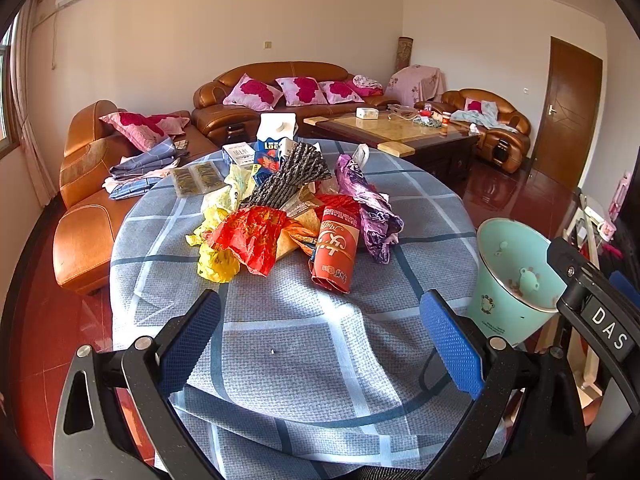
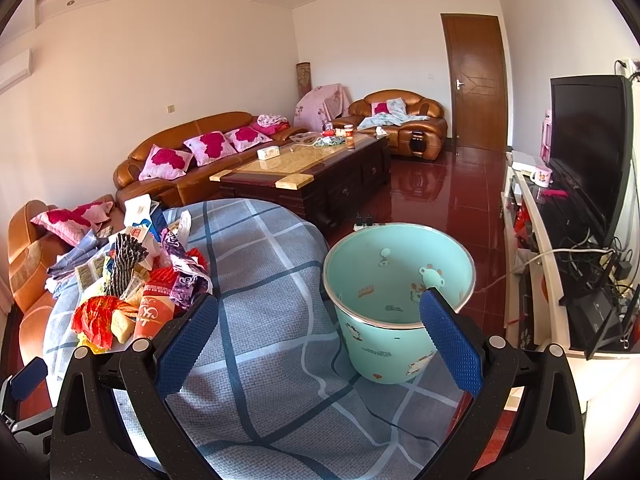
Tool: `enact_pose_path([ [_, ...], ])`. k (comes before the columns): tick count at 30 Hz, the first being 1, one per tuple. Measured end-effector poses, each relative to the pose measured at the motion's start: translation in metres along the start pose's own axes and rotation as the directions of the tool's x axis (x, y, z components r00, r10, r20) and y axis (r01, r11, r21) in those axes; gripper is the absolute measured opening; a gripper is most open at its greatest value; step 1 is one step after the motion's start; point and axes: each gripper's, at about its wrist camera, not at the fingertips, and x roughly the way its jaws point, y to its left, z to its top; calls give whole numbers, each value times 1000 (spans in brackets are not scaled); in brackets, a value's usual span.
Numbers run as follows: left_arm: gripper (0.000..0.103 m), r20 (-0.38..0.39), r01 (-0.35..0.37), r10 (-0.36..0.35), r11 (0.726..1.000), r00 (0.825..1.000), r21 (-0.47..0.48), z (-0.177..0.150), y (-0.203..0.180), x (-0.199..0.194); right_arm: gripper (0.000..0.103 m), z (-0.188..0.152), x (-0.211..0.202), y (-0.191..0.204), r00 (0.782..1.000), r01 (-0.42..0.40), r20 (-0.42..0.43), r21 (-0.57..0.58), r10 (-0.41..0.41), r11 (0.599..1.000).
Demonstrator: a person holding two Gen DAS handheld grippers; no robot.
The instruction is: Collect trash
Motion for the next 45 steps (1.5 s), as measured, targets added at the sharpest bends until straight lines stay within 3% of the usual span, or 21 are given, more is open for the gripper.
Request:
enact_pose_path([
  [37, 97, -7, 0, 0, 1000, 1000, -5, -4, 0, 2, 99, 1, 0, -2, 1000, -1, -5, 3, 1, 1000],
  [45, 97, -37, -6, 6, 1000, 999, -14, -6, 4, 7, 99, 0, 5, -5, 1000, -7, -6, 12, 7, 1000],
])
